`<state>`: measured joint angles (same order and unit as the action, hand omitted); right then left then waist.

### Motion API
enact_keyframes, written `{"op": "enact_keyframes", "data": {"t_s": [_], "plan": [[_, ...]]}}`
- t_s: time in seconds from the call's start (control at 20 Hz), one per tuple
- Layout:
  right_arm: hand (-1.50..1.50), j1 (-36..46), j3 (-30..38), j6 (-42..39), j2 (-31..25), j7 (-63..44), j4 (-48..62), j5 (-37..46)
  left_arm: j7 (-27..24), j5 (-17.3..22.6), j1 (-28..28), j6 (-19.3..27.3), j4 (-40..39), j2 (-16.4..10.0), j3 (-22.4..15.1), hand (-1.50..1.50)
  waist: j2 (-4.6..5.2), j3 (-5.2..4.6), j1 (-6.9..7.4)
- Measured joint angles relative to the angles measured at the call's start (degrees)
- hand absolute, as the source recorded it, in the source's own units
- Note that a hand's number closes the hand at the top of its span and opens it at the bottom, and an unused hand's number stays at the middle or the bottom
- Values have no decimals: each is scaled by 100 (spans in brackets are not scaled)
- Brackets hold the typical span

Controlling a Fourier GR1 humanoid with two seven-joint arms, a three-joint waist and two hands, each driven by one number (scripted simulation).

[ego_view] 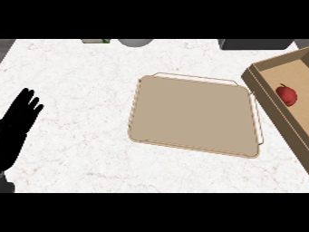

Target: Pick the bell pepper from the tray and place it in the cardboard box

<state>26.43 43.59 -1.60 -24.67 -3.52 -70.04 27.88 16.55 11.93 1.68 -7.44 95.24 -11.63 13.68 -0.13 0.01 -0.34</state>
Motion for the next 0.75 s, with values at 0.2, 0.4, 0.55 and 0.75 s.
{"op": "enact_keyframes", "data": {"t_s": [0.2, 0.4, 0.55, 0.75], "plan": [[-150, -382, 518, -433, -361, 39, -106, -688, -11, 1, -97, -9, 87, 32, -3, 0, -3, -2, -11], [-150, -704, 839, -840, -840, 361, 243, -1218, 60, 5, -42, -16, 69, 9, 9, 0, 4, -1, 6], [-150, -860, 937, -1118, -1173, 460, 406, -1520, -8, -66, -49, -14, 26, 90, -77, 0, 8, 2, 16], [-150, -1296, 1037, -1398, -1333, 737, 442, -1834, 76, -108, -6, 59, 71, 126, -98, 0, 7, -1, 16]]}}
